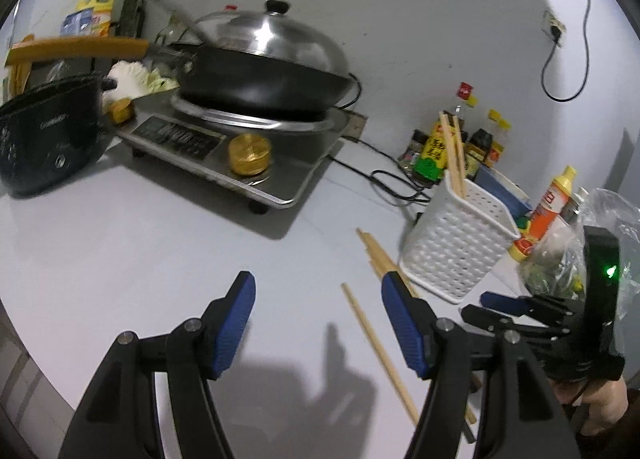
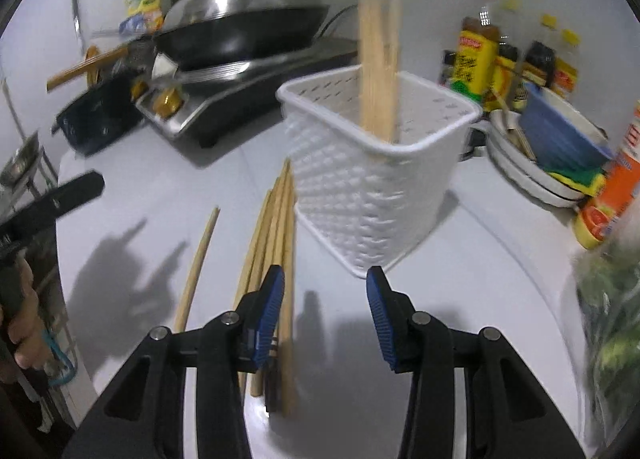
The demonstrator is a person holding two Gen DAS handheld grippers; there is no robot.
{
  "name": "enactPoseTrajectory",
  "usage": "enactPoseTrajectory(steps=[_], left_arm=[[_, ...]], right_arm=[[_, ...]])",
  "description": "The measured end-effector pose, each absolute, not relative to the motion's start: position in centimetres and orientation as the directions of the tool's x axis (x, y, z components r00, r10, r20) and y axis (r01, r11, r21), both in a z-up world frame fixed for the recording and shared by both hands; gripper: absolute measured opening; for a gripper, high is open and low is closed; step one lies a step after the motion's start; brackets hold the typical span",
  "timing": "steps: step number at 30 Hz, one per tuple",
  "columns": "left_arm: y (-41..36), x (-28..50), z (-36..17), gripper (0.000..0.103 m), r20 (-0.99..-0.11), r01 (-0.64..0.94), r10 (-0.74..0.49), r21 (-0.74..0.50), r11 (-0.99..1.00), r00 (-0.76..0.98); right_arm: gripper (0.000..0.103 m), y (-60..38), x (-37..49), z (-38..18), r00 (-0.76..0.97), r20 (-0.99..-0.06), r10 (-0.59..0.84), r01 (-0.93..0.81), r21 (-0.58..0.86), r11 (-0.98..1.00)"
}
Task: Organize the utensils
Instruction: 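Grasp one wooden chopstick from the pile with the right gripper, then grasp a wooden chopstick with the left gripper while the right gripper holds its chopstick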
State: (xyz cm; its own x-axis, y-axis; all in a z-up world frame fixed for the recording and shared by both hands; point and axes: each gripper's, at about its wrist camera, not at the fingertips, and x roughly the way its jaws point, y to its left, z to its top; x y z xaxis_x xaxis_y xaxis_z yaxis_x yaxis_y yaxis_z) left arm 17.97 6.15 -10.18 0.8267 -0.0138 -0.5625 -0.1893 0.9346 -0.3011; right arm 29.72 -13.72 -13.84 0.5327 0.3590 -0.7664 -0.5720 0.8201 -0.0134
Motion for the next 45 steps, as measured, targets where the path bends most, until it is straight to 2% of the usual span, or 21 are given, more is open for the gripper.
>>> enactPoseTrajectory(steps=[2,5,13,21,23,26,35,42,43,45], left_arm=[[6.9,17.9,-10.8,0.066,-0.575,-0.202,-0.012,-0.307,0.93,0.818],[7.9,17.9,-11.4,0.066,-0.586,-0.219,-0.008,-0.315,0.923,0.81],[9.6,17.8,-12.5,0.066,-0.608,-0.257,-0.009,-0.349,0.901,0.794],[8.2,18.4,-12.5,0.066,-0.621,-0.22,-0.045,-0.343,0.913,0.782],[7.7,18.6,-12.4,0.066,-0.627,-0.208,-0.06,-0.345,0.915,0.777],[6.7,18.9,-12.5,0.066,-0.641,-0.189,-0.082,-0.343,0.92,0.764],[2.7,20.0,-13.0,0.066,-0.68,-0.129,-0.107,-0.287,0.949,0.725],[-1.1,21.6,-14.5,0.065,-0.742,-0.067,-0.098,-0.189,0.98,0.664],[-1.6,21.8,-14.7,0.064,-0.75,-0.056,-0.092,-0.169,0.984,0.655],[-2.5,22.1,-15.3,0.054,-0.769,-0.029,-0.084,-0.133,0.991,0.634]], right_arm=[[0.023,-12.7,30.1,-14.7,0.521,-0.781,0.345,-0.578,-0.025,0.815],[0.017,-11.9,30.9,-15.6,0.523,-0.787,0.327,-0.566,-0.034,0.824],[0.016,-10.4,32.1,-16.5,0.49,-0.802,0.342,-0.578,-0.006,0.816],[0.016,-10.0,32.5,-17.1,0.482,-0.804,0.348,-0.58,0.004,0.815],[0.006,-10.2,32.4,-17.1,0.477,-0.803,0.358,-0.584,0.015,0.811],[0.005,-10.7,32.0,-17.2,0.468,-0.8,0.375,-0.599,0.024,0.801],[0.005,-12.9,29.0,-16.8,0.469,-0.785,0.405,-0.628,0.026,0.778],[0.005,-15.1,27.0,-16.5,0.475,-0.776,0.415,-0.637,0.023,0.771],[0.005,-15.6,26.9,-16.5,0.478,-0.774,0.415,-0.637,0.02,0.771],[0.005,-16.6,26.5,-16.3,0.485,-0.77,0.415,-0.637,0.015,0.771]])
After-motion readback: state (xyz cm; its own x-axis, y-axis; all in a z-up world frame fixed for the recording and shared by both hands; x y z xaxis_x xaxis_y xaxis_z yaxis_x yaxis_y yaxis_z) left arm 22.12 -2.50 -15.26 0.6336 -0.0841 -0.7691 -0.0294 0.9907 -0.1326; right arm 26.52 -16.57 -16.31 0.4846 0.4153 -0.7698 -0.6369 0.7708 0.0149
